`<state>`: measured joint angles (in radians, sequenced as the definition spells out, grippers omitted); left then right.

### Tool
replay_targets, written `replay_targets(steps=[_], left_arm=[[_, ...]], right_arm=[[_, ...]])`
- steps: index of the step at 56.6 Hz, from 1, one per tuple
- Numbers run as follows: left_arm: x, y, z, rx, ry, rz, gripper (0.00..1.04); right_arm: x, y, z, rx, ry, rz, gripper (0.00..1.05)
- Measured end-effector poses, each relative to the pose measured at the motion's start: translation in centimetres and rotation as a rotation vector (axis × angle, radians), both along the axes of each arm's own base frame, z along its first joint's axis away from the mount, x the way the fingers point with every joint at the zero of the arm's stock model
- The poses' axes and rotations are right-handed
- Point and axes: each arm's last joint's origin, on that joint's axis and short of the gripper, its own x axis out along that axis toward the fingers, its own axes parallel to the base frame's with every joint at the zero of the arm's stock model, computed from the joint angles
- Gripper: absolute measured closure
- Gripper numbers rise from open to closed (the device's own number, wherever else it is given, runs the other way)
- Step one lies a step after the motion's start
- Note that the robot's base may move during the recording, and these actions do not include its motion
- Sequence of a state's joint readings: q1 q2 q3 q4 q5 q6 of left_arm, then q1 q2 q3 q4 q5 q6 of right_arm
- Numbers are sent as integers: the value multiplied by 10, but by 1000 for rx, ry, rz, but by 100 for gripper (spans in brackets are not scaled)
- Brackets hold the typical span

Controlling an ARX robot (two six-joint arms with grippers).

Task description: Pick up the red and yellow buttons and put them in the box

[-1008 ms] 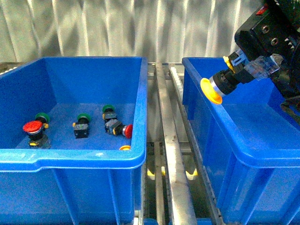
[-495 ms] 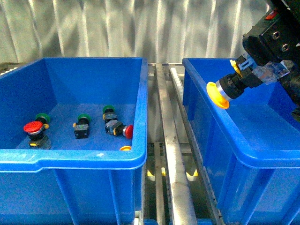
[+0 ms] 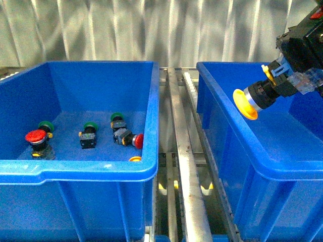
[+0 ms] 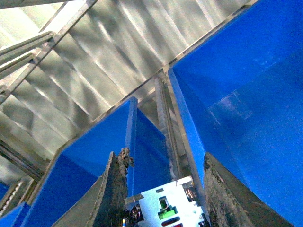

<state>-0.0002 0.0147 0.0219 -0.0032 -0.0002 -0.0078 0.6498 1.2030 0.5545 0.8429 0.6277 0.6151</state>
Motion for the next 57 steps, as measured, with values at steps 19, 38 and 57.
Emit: replay_targets(steps=[19, 38, 57], left_arm=[[0, 0, 0, 0, 0, 3, 8], [0, 0, 0, 1, -2, 1, 8], [0, 0, 0, 1, -3, -3, 8]], right_arm=[[-3, -1, -2, 14, 9, -9, 66], [-5, -16, -4, 19, 12, -44, 66], [1, -44, 7, -19, -11, -133, 66]])
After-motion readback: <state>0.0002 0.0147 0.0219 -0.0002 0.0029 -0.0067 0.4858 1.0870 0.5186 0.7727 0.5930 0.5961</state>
